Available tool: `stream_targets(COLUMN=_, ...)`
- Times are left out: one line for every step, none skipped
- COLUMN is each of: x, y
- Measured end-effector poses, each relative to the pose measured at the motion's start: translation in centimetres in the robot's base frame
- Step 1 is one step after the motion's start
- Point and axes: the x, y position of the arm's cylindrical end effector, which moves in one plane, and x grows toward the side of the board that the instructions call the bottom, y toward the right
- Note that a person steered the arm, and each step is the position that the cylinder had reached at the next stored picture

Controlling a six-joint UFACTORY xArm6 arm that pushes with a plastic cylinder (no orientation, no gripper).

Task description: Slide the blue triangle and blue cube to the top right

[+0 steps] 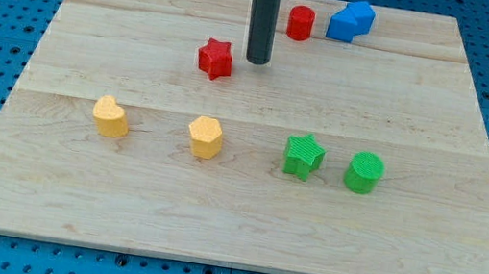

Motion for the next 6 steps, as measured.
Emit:
stream_targets(x=0.0, y=-6.3)
stream_targets(x=0.0, y=-13.0)
stream_targets(x=0.3, y=-12.1)
stream_targets(x=0.2, y=-1.0)
stream_targets(x=-2.6, y=5.1)
stream_targets(x=-6.3, y=10.0)
